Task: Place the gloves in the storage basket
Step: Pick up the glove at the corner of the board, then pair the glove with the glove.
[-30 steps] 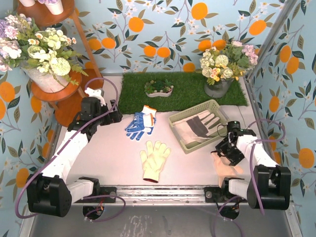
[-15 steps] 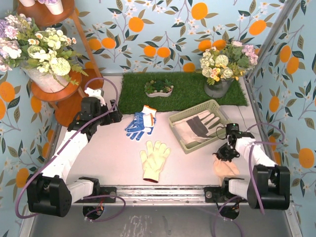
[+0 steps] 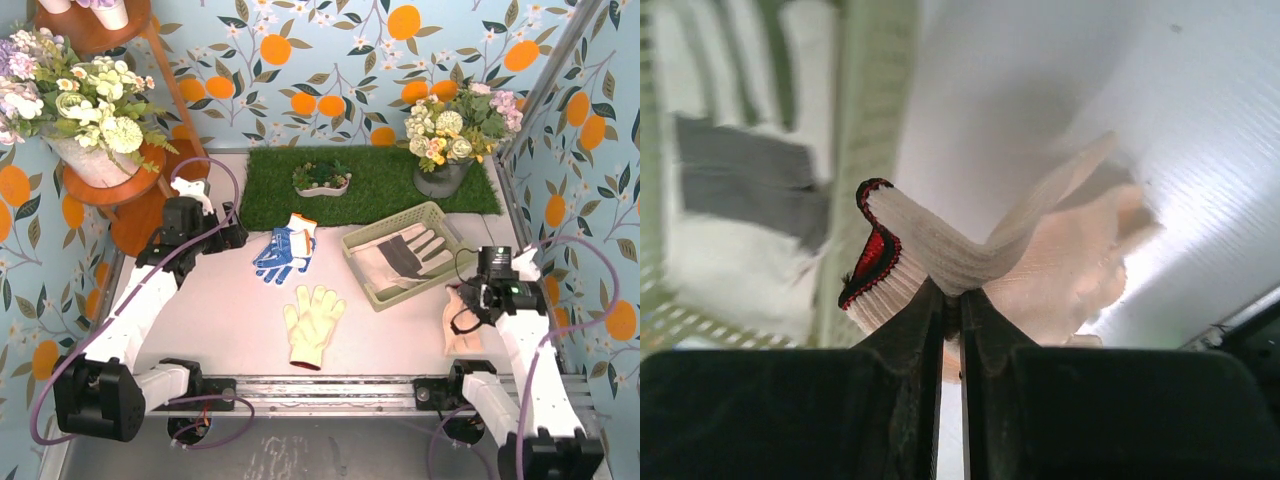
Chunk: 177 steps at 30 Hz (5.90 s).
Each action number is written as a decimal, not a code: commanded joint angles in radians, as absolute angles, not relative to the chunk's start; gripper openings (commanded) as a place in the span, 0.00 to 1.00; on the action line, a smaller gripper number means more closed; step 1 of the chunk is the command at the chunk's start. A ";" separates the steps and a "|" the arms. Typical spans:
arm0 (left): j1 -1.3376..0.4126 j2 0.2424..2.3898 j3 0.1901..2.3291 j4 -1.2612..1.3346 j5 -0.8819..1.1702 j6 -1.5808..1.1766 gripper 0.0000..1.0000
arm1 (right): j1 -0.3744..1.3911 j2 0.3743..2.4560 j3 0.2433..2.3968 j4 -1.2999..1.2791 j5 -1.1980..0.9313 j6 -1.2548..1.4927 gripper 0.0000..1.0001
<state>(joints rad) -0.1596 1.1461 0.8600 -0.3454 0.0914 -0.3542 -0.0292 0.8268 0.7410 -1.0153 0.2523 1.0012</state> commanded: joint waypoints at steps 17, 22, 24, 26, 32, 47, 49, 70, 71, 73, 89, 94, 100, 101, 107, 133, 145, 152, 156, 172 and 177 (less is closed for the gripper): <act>-0.519 1.105 0.855 0.158 0.689 -0.697 0.92 | 0.855 0.951 0.920 -0.342 -0.056 0.662 0.00; -0.556 1.052 0.786 0.199 0.749 -0.763 0.93 | 1.029 1.107 1.010 -0.321 -0.029 0.531 0.00; -0.557 1.025 0.756 0.199 0.764 -0.777 0.92 | 1.040 1.135 1.017 -0.291 -0.037 0.527 0.00; -0.557 0.994 0.729 0.191 0.761 -0.788 0.92 | 1.040 1.138 1.008 -0.257 -0.051 0.533 0.00; -0.557 0.882 0.747 -0.029 0.624 -0.700 0.91 | 1.040 1.091 0.964 -0.239 -0.037 0.550 0.00; -0.557 0.980 0.763 0.029 0.781 -0.717 0.49 | 1.017 1.103 0.996 -0.374 -0.046 0.479 0.00; -0.557 0.984 0.749 0.034 0.784 -0.726 0.51 | 0.986 1.120 1.006 -0.385 -0.085 0.456 0.00; -0.552 1.202 0.798 0.094 0.661 -0.663 0.39 | 0.795 1.238 1.076 -0.444 -0.383 0.289 0.00; -0.551 1.209 0.802 0.091 0.662 -0.659 0.38 | 0.785 1.240 1.074 -0.443 -0.391 0.284 0.00; -0.549 1.220 0.809 0.085 0.660 -0.652 0.37 | 0.769 1.251 1.078 -0.447 -0.407 0.270 0.00; -0.548 1.290 0.754 0.356 0.496 -0.823 0.00 | 0.659 1.425 1.261 -0.557 -0.321 0.179 0.10; -0.549 1.130 0.529 0.360 0.323 -0.995 0.00 | 0.734 1.495 1.177 -0.436 -0.387 0.302 0.29; -0.556 1.074 0.413 0.207 0.386 -1.041 0.00 | 0.796 1.504 1.094 -0.438 -0.306 0.596 0.56; -0.557 1.078 0.403 0.205 0.417 -1.045 0.00 | 0.793 1.478 1.063 -0.437 -0.293 0.643 0.58; -0.558 1.122 0.397 0.167 0.551 -1.024 0.34 | 0.823 1.295 0.838 -0.384 -0.229 0.950 0.65; -0.546 1.089 0.394 0.063 0.328 -0.952 0.04 | 1.132 1.452 0.701 -0.190 0.281 1.816 0.50; -0.522 1.072 0.420 0.009 0.324 -0.891 0.19 | 1.129 1.484 0.726 -0.195 0.348 1.856 0.43; -0.513 1.093 0.432 0.001 0.357 -0.865 0.12 | 1.110 1.532 0.751 -0.180 0.350 1.852 0.42; -0.510 1.084 0.438 -0.007 0.364 -0.862 0.10 | 1.094 1.561 0.759 -0.160 0.337 1.832 0.40; -0.505 1.070 0.491 -0.055 0.401 -0.868 0.02 | 1.077 1.449 0.771 -0.321 0.387 1.706 0.02; -0.505 1.063 0.497 -0.109 0.420 -0.868 0.00 | 1.077 1.434 0.824 -0.472 0.406 1.580 0.00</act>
<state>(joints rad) -0.5110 1.0889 0.4503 -0.0616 0.3901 -0.8787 1.0786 1.4574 0.7586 -0.3199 0.3416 1.6962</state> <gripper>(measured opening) 0.057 0.008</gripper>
